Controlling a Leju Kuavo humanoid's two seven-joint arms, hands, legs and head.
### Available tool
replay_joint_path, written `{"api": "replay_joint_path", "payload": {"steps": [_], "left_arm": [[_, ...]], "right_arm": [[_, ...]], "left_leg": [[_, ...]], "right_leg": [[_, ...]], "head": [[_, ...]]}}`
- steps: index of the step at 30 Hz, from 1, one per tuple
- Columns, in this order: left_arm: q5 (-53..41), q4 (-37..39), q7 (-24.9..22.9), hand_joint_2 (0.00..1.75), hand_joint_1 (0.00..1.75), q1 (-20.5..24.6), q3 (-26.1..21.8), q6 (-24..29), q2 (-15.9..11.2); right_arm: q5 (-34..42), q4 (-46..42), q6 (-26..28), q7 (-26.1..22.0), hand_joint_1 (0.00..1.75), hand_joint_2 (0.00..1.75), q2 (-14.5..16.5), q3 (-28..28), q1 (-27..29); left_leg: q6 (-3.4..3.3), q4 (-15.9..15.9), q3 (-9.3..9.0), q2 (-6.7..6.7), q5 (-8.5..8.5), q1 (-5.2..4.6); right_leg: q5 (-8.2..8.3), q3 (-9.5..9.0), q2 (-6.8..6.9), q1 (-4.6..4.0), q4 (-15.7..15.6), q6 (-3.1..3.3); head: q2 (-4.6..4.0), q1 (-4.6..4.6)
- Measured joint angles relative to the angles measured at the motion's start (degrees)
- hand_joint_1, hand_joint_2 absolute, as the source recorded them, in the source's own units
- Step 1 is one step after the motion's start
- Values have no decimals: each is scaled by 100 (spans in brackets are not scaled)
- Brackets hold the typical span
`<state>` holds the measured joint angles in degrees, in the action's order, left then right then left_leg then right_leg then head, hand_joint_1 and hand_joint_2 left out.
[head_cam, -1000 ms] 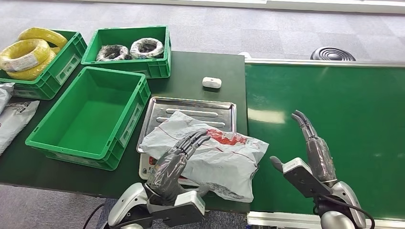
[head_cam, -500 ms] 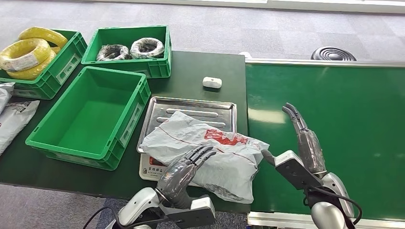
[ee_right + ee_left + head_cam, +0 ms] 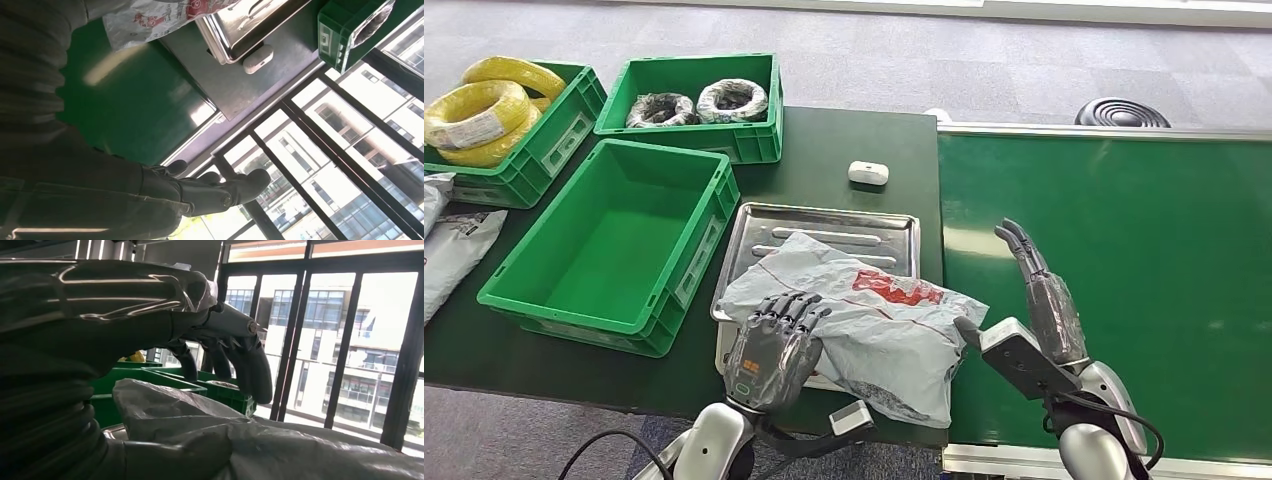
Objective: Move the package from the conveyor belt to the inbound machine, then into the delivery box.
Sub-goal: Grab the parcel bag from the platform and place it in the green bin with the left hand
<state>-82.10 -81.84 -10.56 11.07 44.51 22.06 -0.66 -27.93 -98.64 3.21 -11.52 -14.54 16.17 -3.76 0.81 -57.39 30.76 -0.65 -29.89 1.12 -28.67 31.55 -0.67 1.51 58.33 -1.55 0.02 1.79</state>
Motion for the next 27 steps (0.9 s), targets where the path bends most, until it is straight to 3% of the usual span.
{"api": "replay_joint_path", "payload": {"steps": [4, 10, 17, 18, 21, 22, 27], "left_arm": [[-38, 8, -76, 175, 171, -79, -211, 319, -19], [1065, 32, 319, 175, 175, -235, -418, -197, -98], [1156, 97, 352, 175, 175, -331, -453, -217, -145], [1166, 99, 353, 175, 163, -333, -454, -217, -148], [1326, 91, 425, 175, 33, -341, -461, -180, -150], [1444, 75, 490, 175, 0, -347, -466, -135, -150], [1675, 30, 625, 175, 0, -363, -477, -25, -149]], "right_arm": [[1, 3, -2, 7, 0, 175, 42, 63, -34], [168, 83, 9, -61, 0, 175, 46, 136, -171], [179, 186, 9, -70, 0, 175, 49, 210, -263], [179, 193, 9, -70, 0, 175, 50, 220, -265], [174, 208, 15, -69, 0, 175, 53, 240, -267], [168, 211, 18, -68, 0, 175, 55, 243, -266], [155, 214, 24, -65, 0, 175, 59, 245, -261]], "left_leg": [[0, 0, 0, 0, 0, 0], [0, 0, 0, 0, 0, 0], [0, 0, 1, 0, 0, 0], [0, 0, 0, 0, 0, 0], [0, 0, 0, 0, 0, 0], [0, 0, 0, 0, 0, 0], [0, 0, 0, 0, 0, 0]], "right_leg": [[0, 0, 0, 0, 1, 0], [0, 1, 0, 0, 1, 0], [0, 1, 0, 0, 0, 0], [0, 1, 0, 0, 1, 0], [0, 1, 0, 0, 1, 0], [0, 1, 0, 0, 1, 0], [0, 1, 0, 0, 1, 0]], "head": [[0, 0], [0, 0], [0, 0], [0, 0], [0, 0], [0, 0], [0, 0]]}}
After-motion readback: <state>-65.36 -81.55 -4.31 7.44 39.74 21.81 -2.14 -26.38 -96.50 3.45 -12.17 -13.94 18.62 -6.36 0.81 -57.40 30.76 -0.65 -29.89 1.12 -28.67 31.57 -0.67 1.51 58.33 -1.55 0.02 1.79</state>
